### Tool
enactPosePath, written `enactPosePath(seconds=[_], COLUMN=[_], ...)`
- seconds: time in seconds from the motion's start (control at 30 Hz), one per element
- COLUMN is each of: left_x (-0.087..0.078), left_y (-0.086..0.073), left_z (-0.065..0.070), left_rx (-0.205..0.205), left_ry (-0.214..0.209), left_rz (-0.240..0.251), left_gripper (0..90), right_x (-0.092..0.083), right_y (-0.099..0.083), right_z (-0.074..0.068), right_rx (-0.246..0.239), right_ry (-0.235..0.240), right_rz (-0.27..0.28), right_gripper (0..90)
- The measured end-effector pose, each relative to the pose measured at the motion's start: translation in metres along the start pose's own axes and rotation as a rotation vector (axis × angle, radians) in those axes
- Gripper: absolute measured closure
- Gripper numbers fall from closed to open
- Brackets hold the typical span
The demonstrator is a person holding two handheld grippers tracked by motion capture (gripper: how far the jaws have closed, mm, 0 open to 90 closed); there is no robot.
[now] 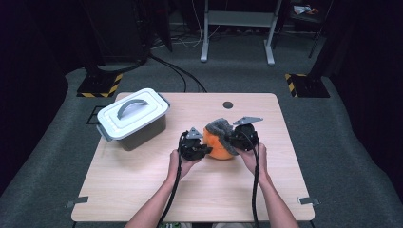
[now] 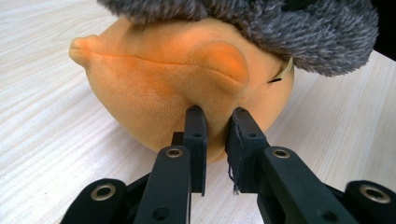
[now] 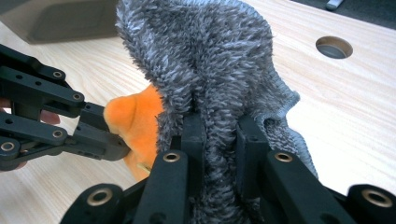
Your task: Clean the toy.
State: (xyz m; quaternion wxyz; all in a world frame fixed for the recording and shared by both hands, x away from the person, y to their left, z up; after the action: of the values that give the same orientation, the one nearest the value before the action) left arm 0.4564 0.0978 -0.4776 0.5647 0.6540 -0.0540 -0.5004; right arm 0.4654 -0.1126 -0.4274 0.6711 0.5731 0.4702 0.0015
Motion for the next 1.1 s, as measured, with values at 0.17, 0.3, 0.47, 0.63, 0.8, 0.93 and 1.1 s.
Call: enactPosePath(seconds=[0.17,0.3,0.47,0.63,0.8,0.93,1.1], left_x=[0.000,0.000,0.000,0.000,0.000,0.000,0.000], left_y=[0.000,-0.001,-0.003,-0.004,-0.005,-0.006,-0.006], left_z=[0.000,-0.001,-0.002,-0.005,-0.006,-0.006,-0.006], left_rx=[-0.002,0.003,-0.018,-0.001,-0.016,-0.014,-0.018], left_ry=[-0.003,-0.001,-0.002,0.004,0.003,0.005,0.004], left_rz=[0.001,0.005,0.005,-0.001,0.003,-0.001,0.004], left_gripper=[78.6,78.6,78.6,78.6,78.6,78.6,78.6], right_x=[-0.004,-0.006,-0.008,-0.004,0.006,0.015,0.028], right_y=[-0.006,-0.012,-0.022,-0.036,-0.050,-0.059,-0.071], right_z=[0.008,0.016,0.029,0.044,0.055,0.060,0.063], right_rx=[0.011,0.034,0.060,0.102,0.137,0.150,0.155], right_ry=[-0.029,-0.045,-0.073,-0.103,-0.125,-0.131,-0.131], right_rz=[-0.007,-0.009,-0.019,-0.049,-0.088,-0.123,-0.194], right_gripper=[76.8,76.8,76.8,76.9,76.8,76.8,76.8])
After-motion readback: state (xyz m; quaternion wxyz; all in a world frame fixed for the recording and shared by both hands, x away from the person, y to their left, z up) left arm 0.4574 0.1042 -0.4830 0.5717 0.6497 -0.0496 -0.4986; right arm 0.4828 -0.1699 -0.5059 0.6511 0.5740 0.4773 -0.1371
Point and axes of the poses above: each handheld gripper's, and its own axes: x roughly forward along the jaws, y roughly out of its top, z roughly to its right, the point moved 1 cm from there along x, roughly forward along the jaws, and after that the axes turned 4 degrees about y, right-handed, at the moved point
